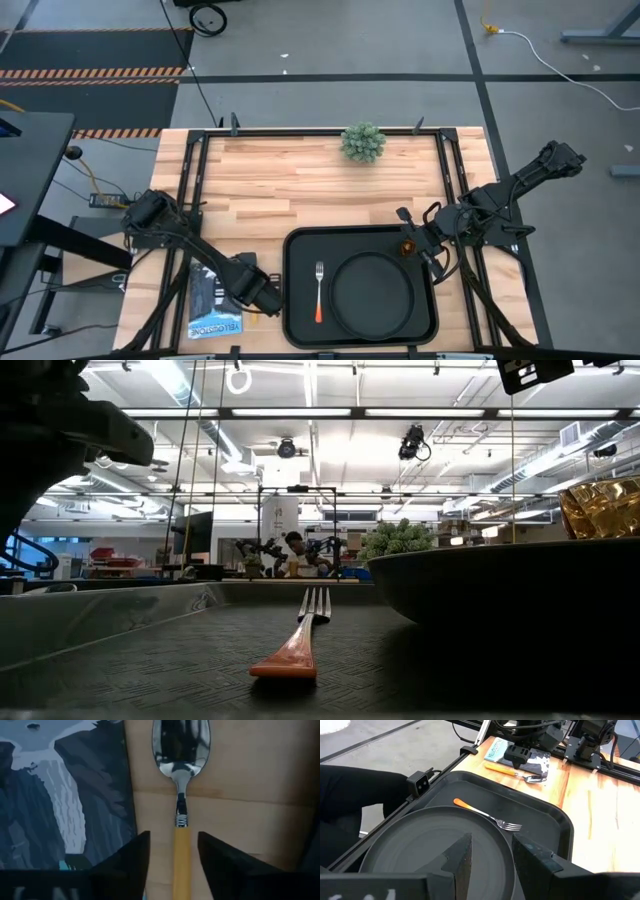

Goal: Pick and place plate/cup/fork/spoon on tray
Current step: Put the yellow spoon on the black tray to the left of the orange fork

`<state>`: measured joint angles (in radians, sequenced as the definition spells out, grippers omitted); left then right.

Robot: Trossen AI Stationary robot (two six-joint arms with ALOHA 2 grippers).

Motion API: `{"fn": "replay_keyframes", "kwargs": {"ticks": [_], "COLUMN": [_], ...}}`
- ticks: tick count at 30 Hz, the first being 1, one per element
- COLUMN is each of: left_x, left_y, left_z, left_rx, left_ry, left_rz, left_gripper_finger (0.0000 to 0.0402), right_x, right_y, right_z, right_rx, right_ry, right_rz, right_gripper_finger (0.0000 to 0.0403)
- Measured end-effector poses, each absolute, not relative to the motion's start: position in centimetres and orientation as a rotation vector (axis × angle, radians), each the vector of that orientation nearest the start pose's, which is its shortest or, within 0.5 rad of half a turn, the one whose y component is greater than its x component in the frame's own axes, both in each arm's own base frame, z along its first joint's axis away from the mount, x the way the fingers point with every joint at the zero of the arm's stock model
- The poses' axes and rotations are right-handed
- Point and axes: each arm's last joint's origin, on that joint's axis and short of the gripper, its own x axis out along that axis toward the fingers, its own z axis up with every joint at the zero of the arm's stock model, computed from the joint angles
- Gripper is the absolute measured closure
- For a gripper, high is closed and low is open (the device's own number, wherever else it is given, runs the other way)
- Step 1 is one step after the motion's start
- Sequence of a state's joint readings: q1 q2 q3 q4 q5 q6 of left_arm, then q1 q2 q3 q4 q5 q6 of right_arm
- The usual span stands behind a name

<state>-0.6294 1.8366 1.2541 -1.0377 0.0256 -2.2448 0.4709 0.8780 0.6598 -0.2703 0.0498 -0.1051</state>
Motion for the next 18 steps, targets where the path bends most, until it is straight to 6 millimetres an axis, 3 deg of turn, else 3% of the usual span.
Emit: {"fn": "replay_keyframes", "kwargs": {"ticks": [6, 11, 18], "left_x": [25.9, 25.6, 25.5], "left_y": [-19.0, -18.7, -18.4], "left_z": [16.6, 14.9, 14.2], "left_rx": [-1.236, -1.268, -1.276], "left_ry": [1.222, 1.216, 1.213], "left_rz": [1.260, 1.229, 1.232], "left_gripper_finger": [0.0205, 0.0219, 0.0237], "right_x": [16.9, 16.9, 16.9], "right_y": [8.4, 8.4, 8.4], "right_z": [26.7, 26.7, 26.7], "right_rx": [-0.228, -0.228, -0.221], "right_ry": [0.454, 0.454, 0.456], "right_rz": [0.438, 0.438, 0.436], "right_gripper_finger": [0.0258, 0.0258, 0.0258]}}
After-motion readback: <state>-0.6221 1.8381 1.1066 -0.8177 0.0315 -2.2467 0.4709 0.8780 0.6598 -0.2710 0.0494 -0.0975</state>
